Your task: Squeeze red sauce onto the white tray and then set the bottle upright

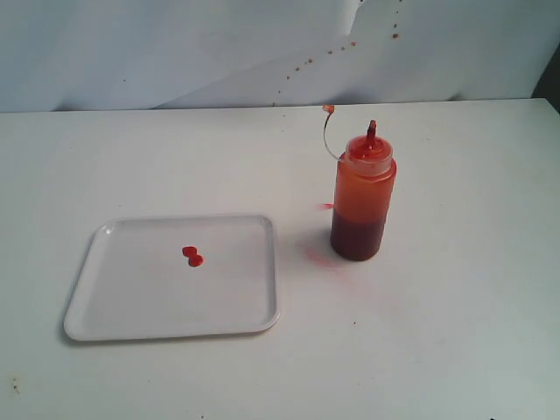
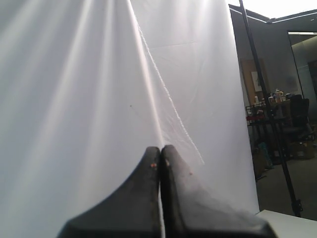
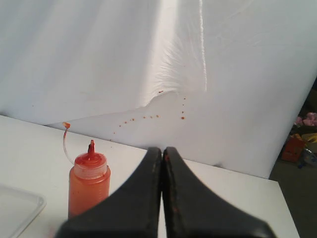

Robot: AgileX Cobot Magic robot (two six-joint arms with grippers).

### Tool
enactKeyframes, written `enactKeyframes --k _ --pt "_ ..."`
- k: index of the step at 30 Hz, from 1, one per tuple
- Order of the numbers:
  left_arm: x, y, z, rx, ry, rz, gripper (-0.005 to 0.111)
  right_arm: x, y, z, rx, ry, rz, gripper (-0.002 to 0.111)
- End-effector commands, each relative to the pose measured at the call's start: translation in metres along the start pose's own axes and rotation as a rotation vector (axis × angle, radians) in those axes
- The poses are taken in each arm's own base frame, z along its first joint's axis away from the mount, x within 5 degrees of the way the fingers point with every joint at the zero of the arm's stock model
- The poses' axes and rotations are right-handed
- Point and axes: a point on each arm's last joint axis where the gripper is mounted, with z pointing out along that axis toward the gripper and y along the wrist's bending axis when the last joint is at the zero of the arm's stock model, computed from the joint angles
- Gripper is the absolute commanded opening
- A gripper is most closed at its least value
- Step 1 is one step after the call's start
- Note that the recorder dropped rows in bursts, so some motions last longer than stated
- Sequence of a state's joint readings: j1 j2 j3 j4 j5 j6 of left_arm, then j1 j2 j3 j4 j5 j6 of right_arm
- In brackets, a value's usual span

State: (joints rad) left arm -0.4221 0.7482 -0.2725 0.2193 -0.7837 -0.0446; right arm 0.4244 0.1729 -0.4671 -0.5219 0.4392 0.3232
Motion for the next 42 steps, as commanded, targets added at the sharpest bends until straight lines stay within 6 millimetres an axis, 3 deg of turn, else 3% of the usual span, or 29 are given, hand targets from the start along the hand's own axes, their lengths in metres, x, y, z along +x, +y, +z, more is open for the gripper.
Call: enactKeyframes --k 1,7,14,17,23,30,42 --pt "0.0 0.0 -0.001 -0.003 0.002 -0.003 0.001 0.001 0.0 0.0 0.002 -0.004 -0.003 0.0" --pt "0.0 0.0 -0.001 -0.003 0.002 0.137 0.001 0.001 0.0 0.0 0.002 -0.004 -0.003 0.0" --pt "0.001 0.0 -0.001 -0.002 0.007 0.137 0.001 0.001 0.0 0.0 0.002 -0.004 -0.001 0.0" --pt "0.008 0.001 -0.003 -0.004 0.1 0.138 0.001 0.001 0.0 0.0 0.002 -0.004 -0.001 0.0" --pt "0.01 0.005 -0.021 -0.054 0.275 0.098 0.001 0.001 0.0 0.0 0.002 -0.004 -0.001 0.0" --pt "-0.009 0.018 -0.048 -0.222 0.236 0.05 0.001 0.001 0.0 0.0 0.002 -0.004 -0.001 0.0" --pt "-0.015 0.024 -0.079 -0.416 0.282 0.001 0.001 0.001 0.0 0.0 0.002 -0.004 -0.001 0.0"
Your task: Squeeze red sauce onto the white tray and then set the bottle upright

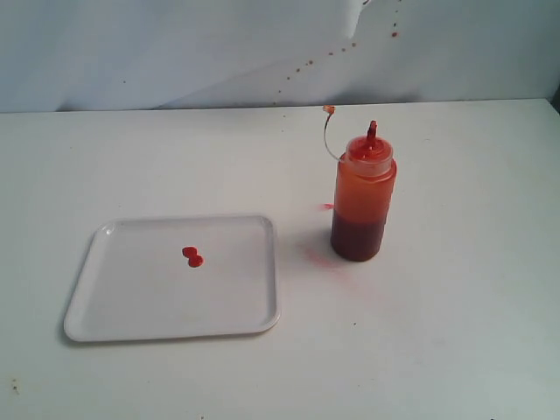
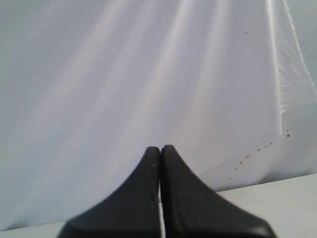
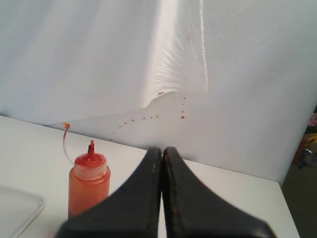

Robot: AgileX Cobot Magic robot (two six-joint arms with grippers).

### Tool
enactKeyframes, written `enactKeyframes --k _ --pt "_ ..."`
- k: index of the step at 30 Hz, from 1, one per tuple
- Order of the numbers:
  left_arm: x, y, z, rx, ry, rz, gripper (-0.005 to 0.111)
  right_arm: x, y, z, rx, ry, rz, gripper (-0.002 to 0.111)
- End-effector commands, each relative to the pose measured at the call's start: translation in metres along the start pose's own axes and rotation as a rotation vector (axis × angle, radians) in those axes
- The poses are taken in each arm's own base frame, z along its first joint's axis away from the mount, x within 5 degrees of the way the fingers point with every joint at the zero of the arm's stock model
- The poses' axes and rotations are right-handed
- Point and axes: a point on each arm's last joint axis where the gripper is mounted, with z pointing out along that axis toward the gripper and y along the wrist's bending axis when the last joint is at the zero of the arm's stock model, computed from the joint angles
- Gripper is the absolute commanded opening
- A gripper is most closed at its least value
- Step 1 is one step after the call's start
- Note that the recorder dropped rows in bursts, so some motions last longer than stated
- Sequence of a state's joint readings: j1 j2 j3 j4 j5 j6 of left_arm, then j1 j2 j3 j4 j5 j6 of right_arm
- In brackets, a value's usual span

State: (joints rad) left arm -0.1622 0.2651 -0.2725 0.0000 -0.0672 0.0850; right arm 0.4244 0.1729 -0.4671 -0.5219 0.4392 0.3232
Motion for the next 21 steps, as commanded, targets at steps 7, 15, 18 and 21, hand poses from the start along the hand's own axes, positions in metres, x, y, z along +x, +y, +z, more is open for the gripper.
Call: enactKeyframes --k 7,15,18,21 --pt "0.003 0.007 -0.016 -0.121 0.023 -0.11 0.001 0.001 0.0 0.0 0.002 -0.004 -0.001 0.0" --pt "0.001 0.006 -0.042 -0.168 -0.026 -0.126 0.001 0.001 0.0 0.0 0.002 -0.004 -0.001 0.0" --pt "0.004 0.005 -0.042 -0.168 -0.003 -0.128 0.001 0.001 0.0 0.0 0.002 -0.004 -0.001 0.0" --pt "0.012 0.005 -0.041 -0.168 0.062 -0.129 0.001 0.001 0.0 0.0 0.002 -0.004 0.001 0.0"
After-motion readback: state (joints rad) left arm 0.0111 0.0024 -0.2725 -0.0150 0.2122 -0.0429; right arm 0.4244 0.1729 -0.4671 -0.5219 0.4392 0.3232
